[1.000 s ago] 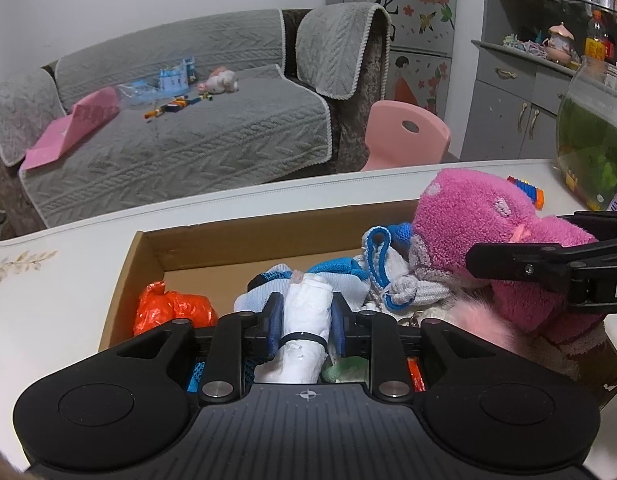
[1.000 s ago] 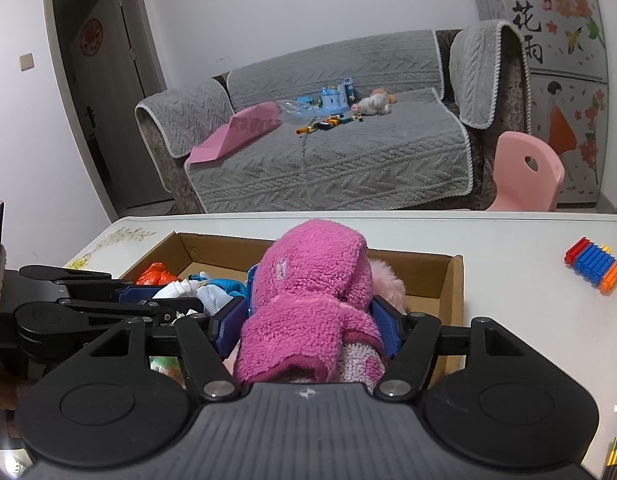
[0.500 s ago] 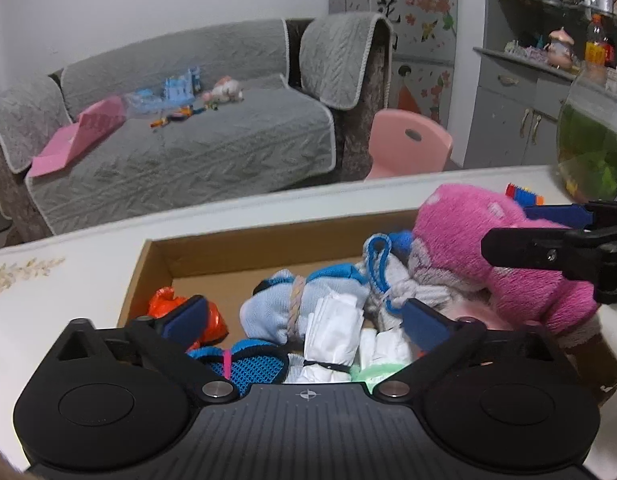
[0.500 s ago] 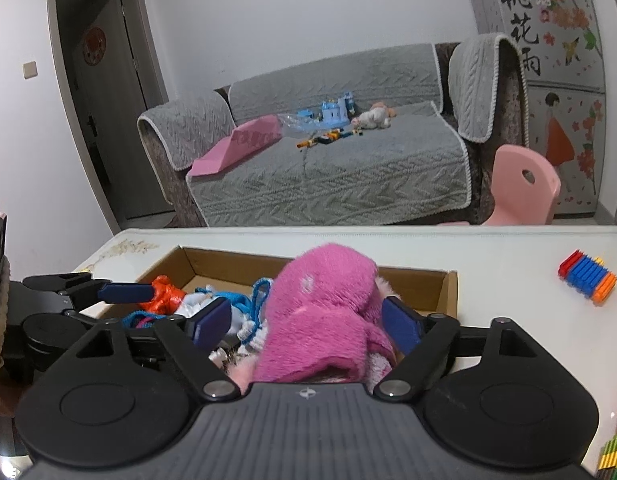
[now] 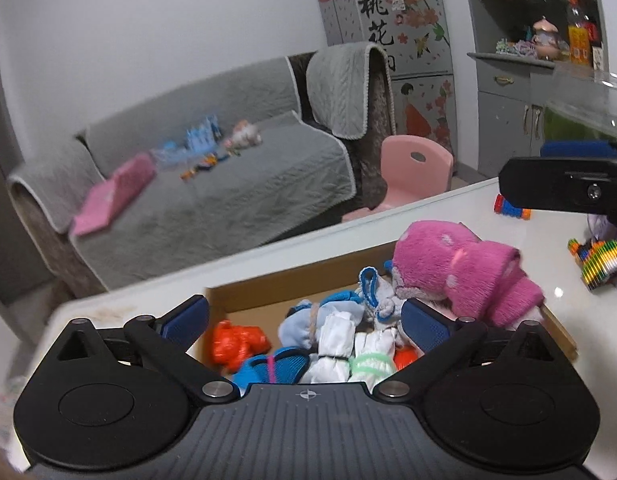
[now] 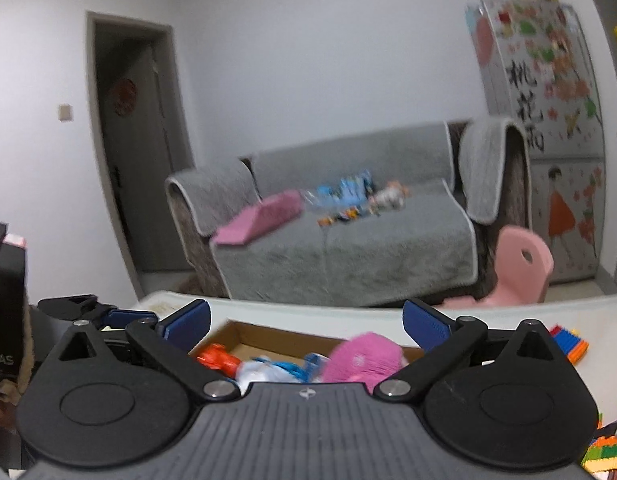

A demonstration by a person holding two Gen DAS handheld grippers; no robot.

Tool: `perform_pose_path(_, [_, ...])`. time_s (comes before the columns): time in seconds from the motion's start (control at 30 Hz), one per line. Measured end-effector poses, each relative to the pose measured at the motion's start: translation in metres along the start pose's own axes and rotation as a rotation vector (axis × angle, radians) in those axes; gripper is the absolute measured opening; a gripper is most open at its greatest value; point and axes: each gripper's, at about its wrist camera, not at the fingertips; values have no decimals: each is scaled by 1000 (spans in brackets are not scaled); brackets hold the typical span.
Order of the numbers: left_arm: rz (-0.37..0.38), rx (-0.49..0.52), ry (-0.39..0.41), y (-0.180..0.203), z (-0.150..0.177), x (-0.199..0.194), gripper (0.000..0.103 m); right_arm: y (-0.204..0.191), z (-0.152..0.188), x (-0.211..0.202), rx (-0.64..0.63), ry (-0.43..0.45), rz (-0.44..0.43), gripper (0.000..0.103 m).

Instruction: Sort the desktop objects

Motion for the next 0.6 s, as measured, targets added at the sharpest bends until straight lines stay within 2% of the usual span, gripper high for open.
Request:
perform_pose_path(0.1, [-42, 28, 37, 12, 6, -29, 103, -6, 1, -14, -8, 32, -20, 102])
perform_pose_path(0.3, [-46, 33, 17, 25, 28, -57, 103, -4, 16, -27, 31, 34, -16, 102])
perform_pose_path(0.37, [-30, 0, 41, 24, 36, -62, 103, -2, 29, -30, 29, 10, 3, 102])
perform_pose_path(0.5, [61, -101, 52, 10, 46, -57, 103, 1, 43, -37, 32, -25, 33, 102])
perform_pose_path(0.6, [33, -176, 20, -1, 49, -45, 102, 1, 48, -29, 27, -35, 42, 102])
Point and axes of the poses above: each gripper's, at about its wrist camera, not at the fingertips, and x roughly the way its jaws point, y to its right, z to its underside, and after that the axes turned 9 degrees about x, right-handed
